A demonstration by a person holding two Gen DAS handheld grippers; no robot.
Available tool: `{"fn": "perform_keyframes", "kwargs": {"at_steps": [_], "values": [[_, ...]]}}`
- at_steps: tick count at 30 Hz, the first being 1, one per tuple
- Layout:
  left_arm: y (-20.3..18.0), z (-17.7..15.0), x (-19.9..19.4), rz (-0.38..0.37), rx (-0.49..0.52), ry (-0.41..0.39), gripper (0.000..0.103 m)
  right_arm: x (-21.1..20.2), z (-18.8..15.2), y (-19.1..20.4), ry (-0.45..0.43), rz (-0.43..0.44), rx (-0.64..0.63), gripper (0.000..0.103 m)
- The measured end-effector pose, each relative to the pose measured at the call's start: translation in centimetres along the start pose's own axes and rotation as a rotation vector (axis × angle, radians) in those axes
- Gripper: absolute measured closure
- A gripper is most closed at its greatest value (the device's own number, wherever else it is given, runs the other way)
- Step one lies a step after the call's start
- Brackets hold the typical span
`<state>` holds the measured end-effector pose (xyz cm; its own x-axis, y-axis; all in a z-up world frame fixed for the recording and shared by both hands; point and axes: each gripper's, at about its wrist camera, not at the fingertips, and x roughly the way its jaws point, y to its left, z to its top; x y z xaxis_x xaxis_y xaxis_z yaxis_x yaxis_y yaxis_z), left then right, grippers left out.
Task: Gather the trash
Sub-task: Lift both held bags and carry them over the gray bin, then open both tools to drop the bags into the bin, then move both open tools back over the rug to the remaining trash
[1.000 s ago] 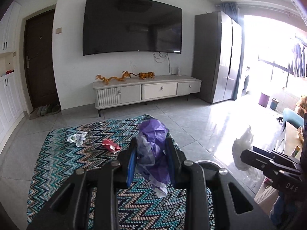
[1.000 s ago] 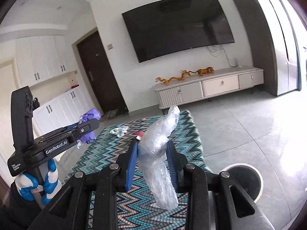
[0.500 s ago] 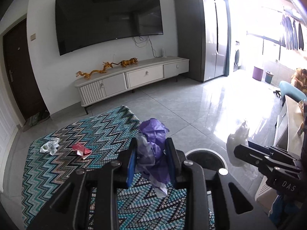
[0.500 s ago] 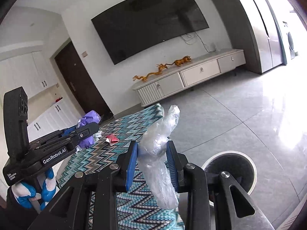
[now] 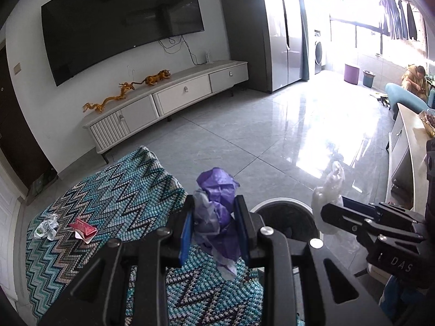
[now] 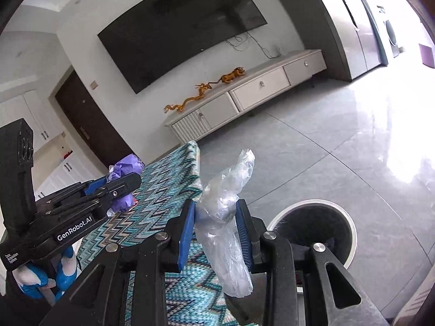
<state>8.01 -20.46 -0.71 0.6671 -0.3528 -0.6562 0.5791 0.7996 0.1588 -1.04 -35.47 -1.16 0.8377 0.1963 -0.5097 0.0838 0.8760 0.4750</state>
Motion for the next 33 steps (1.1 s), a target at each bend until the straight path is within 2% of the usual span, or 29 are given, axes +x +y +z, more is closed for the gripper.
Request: {"fn": "perform_keyframes", "kwargs": {"at_steps": [10, 19, 22, 24, 28, 33], "values": [[-2.3, 0.7, 7.3, -0.104, 0.038, 0.108, 0.076, 1.6, -0.1, -4.8, 0.03, -0.111, 0.1, 0.072], [-3.8, 0.8, 13.5, -0.212, 0.036, 0.199, 0.074, 4.8, 0.0, -8.1, 0.097, -0.201, 0.13, 0.072], [-4.3, 0.9, 15.0, -0.257, 0.029, 0.222, 0.074, 5.8, -0.1, -8.9, 0.11, -0.23, 0.139, 0.07], [-4.5, 1.0, 15.7, -0.284, 0.019, 0.233, 0.073, 6.4, -0.2, -9.6, 0.118, -0.251, 0.147, 0.06], [-4.2, 1.5, 16.4, -0.322, -0.024, 0.236, 0.054, 6.9, -0.5, -10.2, 0.131, -0.283, 0.151, 0.056], [-3.6, 1.8, 15.7, -0.322, -0.043, 0.224, 0.052, 6.6, -0.2, -9.8, 0.123, -0.293, 0.152, 0.054]]}}
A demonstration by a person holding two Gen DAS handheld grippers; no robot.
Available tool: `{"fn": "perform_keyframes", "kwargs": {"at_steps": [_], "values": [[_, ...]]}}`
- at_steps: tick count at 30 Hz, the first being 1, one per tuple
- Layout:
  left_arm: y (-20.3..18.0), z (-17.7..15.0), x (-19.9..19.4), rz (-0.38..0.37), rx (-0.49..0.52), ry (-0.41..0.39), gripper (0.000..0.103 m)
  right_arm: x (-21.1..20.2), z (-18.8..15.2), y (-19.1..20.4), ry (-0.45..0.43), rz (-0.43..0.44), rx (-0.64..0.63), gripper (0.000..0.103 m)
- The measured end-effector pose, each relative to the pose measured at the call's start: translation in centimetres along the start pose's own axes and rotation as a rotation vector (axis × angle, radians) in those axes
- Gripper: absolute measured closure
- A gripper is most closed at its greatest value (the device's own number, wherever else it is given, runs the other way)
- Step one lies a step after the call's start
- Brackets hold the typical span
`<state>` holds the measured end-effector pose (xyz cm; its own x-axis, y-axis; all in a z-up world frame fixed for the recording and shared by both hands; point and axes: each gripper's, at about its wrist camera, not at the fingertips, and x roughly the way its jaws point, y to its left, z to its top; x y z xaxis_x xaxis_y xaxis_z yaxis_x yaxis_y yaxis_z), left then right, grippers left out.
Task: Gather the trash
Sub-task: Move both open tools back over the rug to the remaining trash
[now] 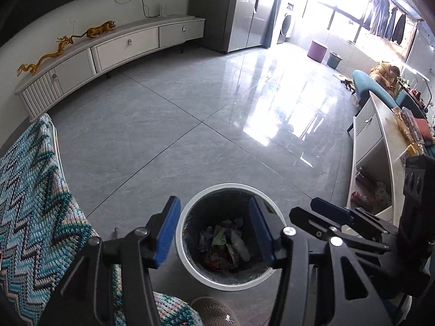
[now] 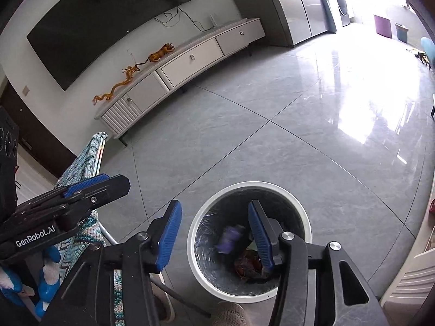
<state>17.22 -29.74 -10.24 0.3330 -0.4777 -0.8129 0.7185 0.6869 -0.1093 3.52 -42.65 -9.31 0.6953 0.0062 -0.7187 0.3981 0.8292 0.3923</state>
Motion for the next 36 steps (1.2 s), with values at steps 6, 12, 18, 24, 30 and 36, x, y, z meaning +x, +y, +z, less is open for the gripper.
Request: {"fn": "perform_keyframes", "kwargs": {"at_steps": [6, 12, 18, 24, 30, 36], "values": [[0.7, -0.4, -3.5, 0.066, -0.025, -0.072, 0.052, -2.2, 0.1, 1.0, -0.04, 0.008, -0.01, 0.053], [1.6, -1.6, -8.9, 0.158, -0.05, -0.185, 0.052, -5.4, 0.1, 2.9, -0.093, 0.046, -0.042, 0.051], [2.8, -3.1, -15.5, 0.255, -0.073, -0.314, 0.052, -8.9, -0.1, 6.1, -0.147, 0.107, -0.106, 0.048], [4.8, -5.3, -21.9, 0.35, -0.079, -0.339, 0.052, -11.8, -0.8, 10.0, -0.179, 0.163, -0.185, 0.047], [9.1, -7.8, -30.2, 0.499, -0.138, -0.419, 0.052, -15.4, -1.4, 15.1, -0.225, 0.226, -0.301, 0.047], [14.7, -9.4, -39.0, 0.652, -0.253, -0.5, 0.052, -19.1, -1.6, 21.0, -0.266, 0.318, -0.425, 0.045]]}}
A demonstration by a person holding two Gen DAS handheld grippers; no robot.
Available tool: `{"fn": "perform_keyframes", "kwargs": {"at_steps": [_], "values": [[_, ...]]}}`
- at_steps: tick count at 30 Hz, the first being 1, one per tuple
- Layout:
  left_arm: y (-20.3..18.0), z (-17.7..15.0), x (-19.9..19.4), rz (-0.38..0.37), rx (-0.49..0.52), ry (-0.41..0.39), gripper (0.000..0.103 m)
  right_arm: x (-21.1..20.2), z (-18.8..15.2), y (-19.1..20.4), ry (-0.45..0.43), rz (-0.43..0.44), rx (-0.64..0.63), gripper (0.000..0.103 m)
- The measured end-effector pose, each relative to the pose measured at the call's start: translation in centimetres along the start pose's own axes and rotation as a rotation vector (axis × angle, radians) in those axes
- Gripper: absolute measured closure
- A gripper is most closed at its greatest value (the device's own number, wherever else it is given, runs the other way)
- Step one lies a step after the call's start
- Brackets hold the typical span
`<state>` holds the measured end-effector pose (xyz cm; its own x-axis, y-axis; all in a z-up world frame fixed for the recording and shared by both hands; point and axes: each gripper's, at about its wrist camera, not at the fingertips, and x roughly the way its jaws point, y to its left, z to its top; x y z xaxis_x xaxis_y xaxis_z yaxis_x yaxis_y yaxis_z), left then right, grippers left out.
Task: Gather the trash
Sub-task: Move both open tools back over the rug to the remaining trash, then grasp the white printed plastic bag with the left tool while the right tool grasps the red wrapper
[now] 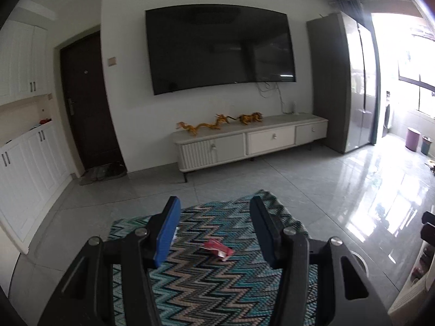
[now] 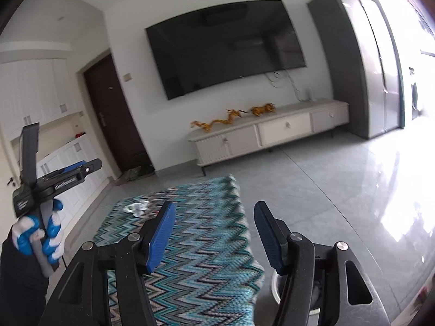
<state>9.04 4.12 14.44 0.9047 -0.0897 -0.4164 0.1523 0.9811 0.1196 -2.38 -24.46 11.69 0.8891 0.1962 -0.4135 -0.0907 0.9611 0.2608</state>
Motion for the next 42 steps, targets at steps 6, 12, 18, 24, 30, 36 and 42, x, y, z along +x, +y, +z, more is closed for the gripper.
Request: {"fn": "perform_keyframes", "kwargs": {"at_steps": [6, 12, 18, 24, 30, 36, 42], "values": [[7.5, 2.6, -0.8, 0.112, -0.109, -0.012, 0.047, 0.5, 3.1, 5.8, 0.007, 0.143, -0.095, 0.044], [12.3, 2.4, 1.5, 0.183, -0.218, 0.004, 0.036, 2.3, 5.9, 9.6, -0.023, 0.223, -0.198, 0.032], [13.8, -0.8, 7.5, 0.181, -0.264, 0.058, 0.028, 10.5, 5.1, 11.0, 0.038, 0.276, -0.236, 0.029], [13.8, -5.0, 15.1, 0.156, -0.262, 0.144, 0.027, 19.4, 1.0, 10.8, 0.158, 0.288, -0.268, 0.029], [13.9, -8.6, 21.7, 0.13, -0.269, 0.218, 0.027, 27.0, -2.2, 10.5, 0.257, 0.307, -0.259, 0.029], [13.2, -11.8, 27.1, 0.096, -0.249, 0.284, 0.028, 32.5, -5.2, 11.0, 0.335, 0.327, -0.271, 0.029], [13.2, -13.8, 31.5, 0.097, -0.246, 0.342, 0.028, 37.5, -8.2, 12.4, 0.426, 0.338, -0.31, 0.029]]}}
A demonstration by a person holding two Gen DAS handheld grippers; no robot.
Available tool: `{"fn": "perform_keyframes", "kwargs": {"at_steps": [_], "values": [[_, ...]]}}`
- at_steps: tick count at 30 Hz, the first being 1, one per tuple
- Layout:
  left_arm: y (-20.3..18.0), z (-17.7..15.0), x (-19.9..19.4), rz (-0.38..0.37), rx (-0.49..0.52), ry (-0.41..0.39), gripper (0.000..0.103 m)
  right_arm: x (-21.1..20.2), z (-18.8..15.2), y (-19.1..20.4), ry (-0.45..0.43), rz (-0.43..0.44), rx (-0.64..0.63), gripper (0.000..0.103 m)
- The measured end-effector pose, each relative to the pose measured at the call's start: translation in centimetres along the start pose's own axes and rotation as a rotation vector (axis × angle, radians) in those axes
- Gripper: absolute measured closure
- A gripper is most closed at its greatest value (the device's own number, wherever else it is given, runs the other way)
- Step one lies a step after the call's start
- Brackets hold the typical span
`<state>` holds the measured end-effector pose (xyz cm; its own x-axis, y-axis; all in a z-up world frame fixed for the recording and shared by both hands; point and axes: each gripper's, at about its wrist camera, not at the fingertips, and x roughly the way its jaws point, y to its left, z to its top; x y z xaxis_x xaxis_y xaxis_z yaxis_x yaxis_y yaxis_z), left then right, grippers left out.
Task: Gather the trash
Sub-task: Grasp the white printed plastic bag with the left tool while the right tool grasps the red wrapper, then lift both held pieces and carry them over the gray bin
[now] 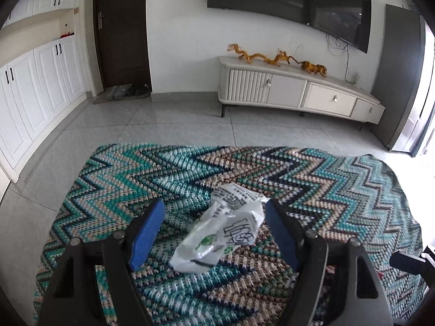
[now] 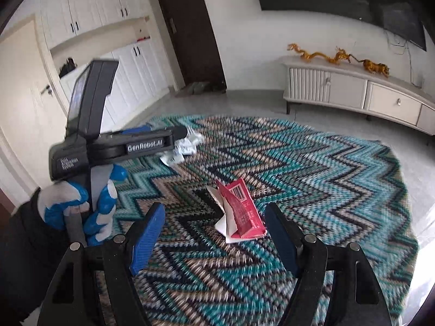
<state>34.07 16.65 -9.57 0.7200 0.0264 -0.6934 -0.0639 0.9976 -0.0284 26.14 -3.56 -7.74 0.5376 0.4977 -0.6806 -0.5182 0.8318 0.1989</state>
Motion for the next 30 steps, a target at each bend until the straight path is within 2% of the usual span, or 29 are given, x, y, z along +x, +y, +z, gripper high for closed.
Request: {"fn": "perform_keyframes", "kwargs": {"at_steps": [4, 9, 11, 12, 13, 14, 18, 24, 30], "values": [[0.0, -0.1, 1.9, -0.015, -0.006, 0.041, 0.027, 2.3, 0.4, -0.3, 0.04, -0.011, -0.019, 0.029], [-0.8, -0.4, 2.6, -0.022, 0.012, 0.062, 0.03, 3.9, 0.2, -1.0, 0.106, -0.026, 0.005, 0.041], [-0.9, -0.5, 2.7, -0.036, 0.009, 0.069, 0.039, 4.3, -0.2, -1.3, 0.122, -0.035, 0.016, 0.051], [-0.8, -0.5, 2.7, -0.042, 0.005, 0.076, 0.043, 4.3, -0.3, -1.5, 0.127, -0.034, 0.023, 0.06], [-0.8, -0.6, 2.8, -0.048, 0.001, 0.082, 0.051, 4.3, -0.5, -1.6, 0.129, -0.032, 0.031, 0.065], [-0.8, -0.6, 3.0, -0.056, -0.002, 0.089, 0.053, 4.2, -0.6, -1.7, 0.128, -0.028, 0.038, 0.071], [-0.9, -0.8, 2.5, -0.07, -0.004, 0.078, 0.06, 3.2, -0.9, -2.0, 0.115, -0.012, 0.049, 0.086], [-1.2, -1.9, -0.1, -0.081, 0.008, 0.059, 0.063, 1.0, -1.7, -2.1, 0.086, 0.007, 0.076, 0.091], [-1.7, -3.3, -6.0, -0.12, 0.029, -0.002, 0.063, -3.3, -3.1, -0.6, 0.051, 0.016, 0.08, 0.092]]}}
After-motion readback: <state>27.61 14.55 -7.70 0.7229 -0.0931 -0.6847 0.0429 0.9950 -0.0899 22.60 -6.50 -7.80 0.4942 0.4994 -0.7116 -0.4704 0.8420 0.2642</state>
